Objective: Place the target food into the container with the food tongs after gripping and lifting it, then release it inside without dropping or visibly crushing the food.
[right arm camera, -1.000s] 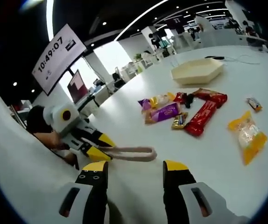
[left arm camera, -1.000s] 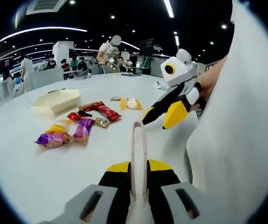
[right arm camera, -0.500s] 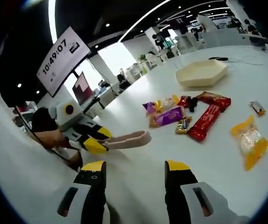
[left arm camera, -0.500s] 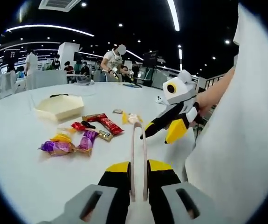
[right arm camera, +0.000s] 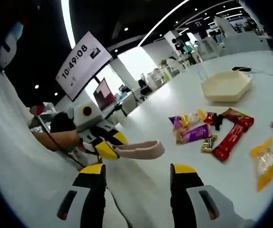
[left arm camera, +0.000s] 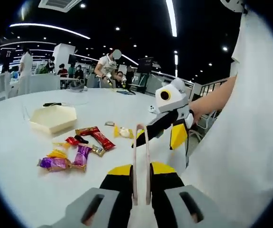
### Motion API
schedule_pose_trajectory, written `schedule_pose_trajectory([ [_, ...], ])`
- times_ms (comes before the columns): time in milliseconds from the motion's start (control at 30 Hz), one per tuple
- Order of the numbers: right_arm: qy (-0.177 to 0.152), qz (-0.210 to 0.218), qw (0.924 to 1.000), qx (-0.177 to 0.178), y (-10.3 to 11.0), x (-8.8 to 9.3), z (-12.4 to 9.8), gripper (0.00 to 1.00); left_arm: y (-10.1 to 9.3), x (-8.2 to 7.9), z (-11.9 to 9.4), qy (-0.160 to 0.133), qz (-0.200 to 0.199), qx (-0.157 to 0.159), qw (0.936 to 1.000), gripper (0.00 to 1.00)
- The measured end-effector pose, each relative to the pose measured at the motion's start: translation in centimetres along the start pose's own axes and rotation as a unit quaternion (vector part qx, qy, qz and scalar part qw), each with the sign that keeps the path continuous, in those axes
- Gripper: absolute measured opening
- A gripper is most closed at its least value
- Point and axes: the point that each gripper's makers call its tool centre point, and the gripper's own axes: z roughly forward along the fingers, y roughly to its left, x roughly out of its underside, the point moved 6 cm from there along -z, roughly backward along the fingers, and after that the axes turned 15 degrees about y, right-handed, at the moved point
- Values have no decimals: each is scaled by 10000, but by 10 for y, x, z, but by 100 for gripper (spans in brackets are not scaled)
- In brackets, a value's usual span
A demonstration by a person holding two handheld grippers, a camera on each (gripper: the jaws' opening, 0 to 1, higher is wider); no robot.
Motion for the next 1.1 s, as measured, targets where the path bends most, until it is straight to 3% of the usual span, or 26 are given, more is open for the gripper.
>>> schedule_pose_trajectory([
  [167, -2, -33, 9999, -124, 1, -2, 0, 54, 0, -26, 1, -79, 112, 151, 9998, 10],
  [333, -49, -25, 9998, -195, -1, -6, 0, 53, -6, -40, 5, 10, 286, 321, 9991, 10],
  [500, -114, -109, 9994, -320, 1, -10, 0, 52, -7, -41, 9, 114, 319, 414, 9986, 10],
  [667, -227, -177, 9983, -505, 9, -14, -1, 51, -11, -45, 7, -21, 175, 768, 9969, 10],
  [1100, -290, -425, 9966, -651, 22, -15, 5, 37, -15, -38, 6, 193, 286, 1068, 9937, 11],
])
